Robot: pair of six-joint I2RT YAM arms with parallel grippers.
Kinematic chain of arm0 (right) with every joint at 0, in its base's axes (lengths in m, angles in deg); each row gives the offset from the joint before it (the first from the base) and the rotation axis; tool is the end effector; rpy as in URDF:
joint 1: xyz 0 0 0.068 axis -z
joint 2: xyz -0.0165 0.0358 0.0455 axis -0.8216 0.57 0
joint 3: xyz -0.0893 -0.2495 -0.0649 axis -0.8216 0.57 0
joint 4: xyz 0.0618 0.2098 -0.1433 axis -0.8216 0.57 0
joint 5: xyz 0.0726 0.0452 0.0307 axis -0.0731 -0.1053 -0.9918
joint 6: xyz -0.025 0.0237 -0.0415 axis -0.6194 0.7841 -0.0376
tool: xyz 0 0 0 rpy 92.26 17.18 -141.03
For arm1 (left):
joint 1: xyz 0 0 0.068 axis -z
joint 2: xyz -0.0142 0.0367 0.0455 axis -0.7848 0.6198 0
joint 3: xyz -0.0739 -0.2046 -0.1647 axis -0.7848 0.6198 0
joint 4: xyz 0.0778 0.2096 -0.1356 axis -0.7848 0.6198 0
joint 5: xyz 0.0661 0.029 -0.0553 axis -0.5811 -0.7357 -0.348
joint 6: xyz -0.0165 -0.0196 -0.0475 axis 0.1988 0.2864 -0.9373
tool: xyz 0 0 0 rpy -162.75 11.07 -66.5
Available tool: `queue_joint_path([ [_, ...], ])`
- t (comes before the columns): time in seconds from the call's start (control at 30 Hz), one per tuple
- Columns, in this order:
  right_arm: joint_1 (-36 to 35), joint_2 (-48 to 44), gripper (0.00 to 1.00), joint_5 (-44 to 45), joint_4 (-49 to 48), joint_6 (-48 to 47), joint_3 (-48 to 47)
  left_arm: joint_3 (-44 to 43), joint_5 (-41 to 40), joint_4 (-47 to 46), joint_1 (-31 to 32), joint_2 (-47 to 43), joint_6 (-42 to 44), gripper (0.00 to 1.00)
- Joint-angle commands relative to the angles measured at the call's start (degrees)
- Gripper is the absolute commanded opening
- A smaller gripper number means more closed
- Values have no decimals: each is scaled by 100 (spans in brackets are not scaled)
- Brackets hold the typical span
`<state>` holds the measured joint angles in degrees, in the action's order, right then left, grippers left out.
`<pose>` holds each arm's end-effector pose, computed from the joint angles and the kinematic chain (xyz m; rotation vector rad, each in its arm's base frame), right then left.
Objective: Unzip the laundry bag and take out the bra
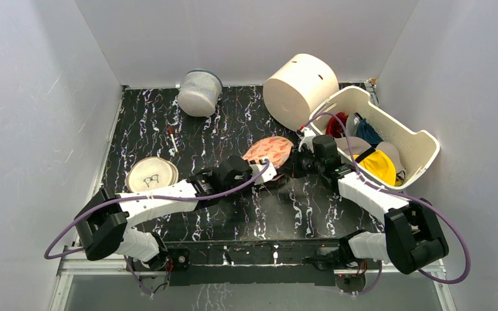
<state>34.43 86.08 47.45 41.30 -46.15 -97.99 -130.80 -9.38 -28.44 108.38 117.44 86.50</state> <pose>0.2334 0.1051 0.2035 -0.2806 2.2645 0.8736 0.1723 -0.2501 0.2388 1.2747 1.6060 -0.1366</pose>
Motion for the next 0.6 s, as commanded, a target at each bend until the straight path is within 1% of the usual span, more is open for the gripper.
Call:
queue_joint_path([
  [0.0,5,-106,0,-171,-160,-134,-226,-31,-263,18,-16,-110,73,32],
  [0.17,-510,-67,0,-221,-535,278,-131,-96,253,142,-12,-102,-88,63],
  [0.23,-693,-89,0,-212,-793,495,-57,-146,502,170,-17,-113,-165,71],
  [0.37,-944,-110,0,-220,-1092,834,-47,-163,871,119,-16,-221,-374,80],
  [0.5,-1134,-23,0,-228,-1089,891,-194,-157,985,46,-11,-267,-537,81],
  [0.57,-1177,14,0,-236,-1084,892,-259,-181,851,55,-17,-196,-511,79],
])
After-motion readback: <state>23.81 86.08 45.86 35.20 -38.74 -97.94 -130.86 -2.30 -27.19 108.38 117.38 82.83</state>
